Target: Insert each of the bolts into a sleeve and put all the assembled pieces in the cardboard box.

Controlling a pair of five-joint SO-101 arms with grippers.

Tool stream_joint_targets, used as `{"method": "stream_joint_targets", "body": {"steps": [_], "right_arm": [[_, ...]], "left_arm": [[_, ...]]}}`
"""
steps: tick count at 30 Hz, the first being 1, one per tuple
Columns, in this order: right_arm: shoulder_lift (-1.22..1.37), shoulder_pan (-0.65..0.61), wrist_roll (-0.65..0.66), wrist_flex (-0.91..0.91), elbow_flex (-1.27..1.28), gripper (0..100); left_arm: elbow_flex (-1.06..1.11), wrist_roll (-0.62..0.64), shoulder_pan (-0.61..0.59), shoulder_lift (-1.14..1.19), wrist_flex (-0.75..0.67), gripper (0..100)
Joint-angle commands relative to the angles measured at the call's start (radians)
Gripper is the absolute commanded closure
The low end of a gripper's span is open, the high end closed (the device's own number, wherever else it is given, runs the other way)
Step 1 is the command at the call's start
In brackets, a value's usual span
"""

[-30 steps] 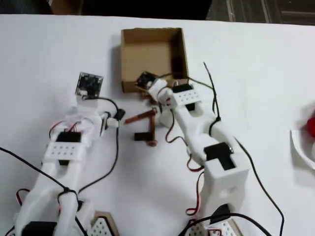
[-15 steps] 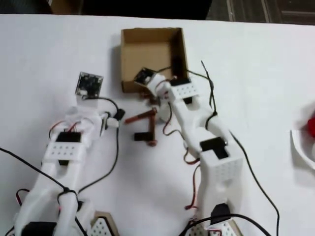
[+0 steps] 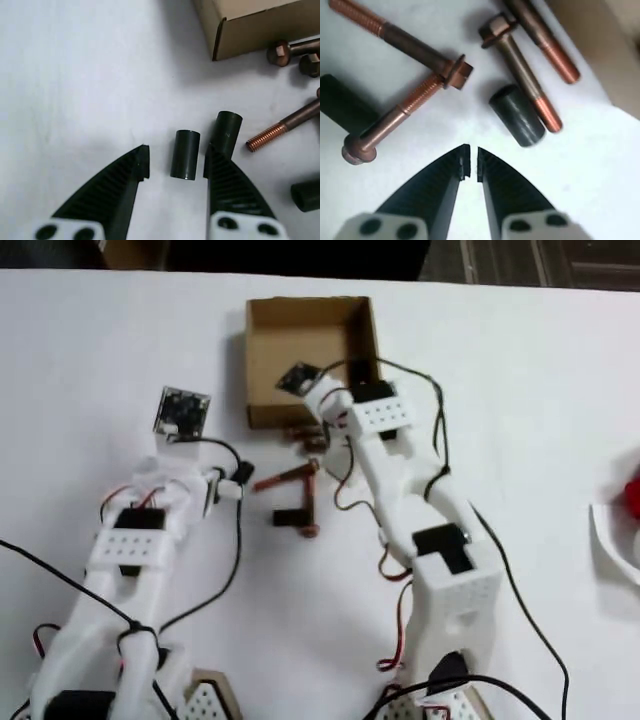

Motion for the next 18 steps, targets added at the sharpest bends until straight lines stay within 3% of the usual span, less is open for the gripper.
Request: {"method": "stream_joint_targets", "body": {"steps": [1,8,14,18], "right_arm": [[-0.133,0.022,-0.107,-0.019,0.055,97.8],[-0.209,0.016,-0.144,-0.182,0.253,97.8],[-0.200,0.021,-0.132,-0.321,0.279,97.4],[-0.199,-0.015,0.031,-0.398,0.276,89.6]], "left_arm": [[-0.005,-0.006,-0.008,-0.037,-0.014,80],[-0.005,-0.006,-0.008,-0.037,-0.014,80],[-0.005,-0.006,-0.008,-0.037,-0.014,80],[-0.005,-0.006,-0.008,-0.037,-0.014,80]]}}
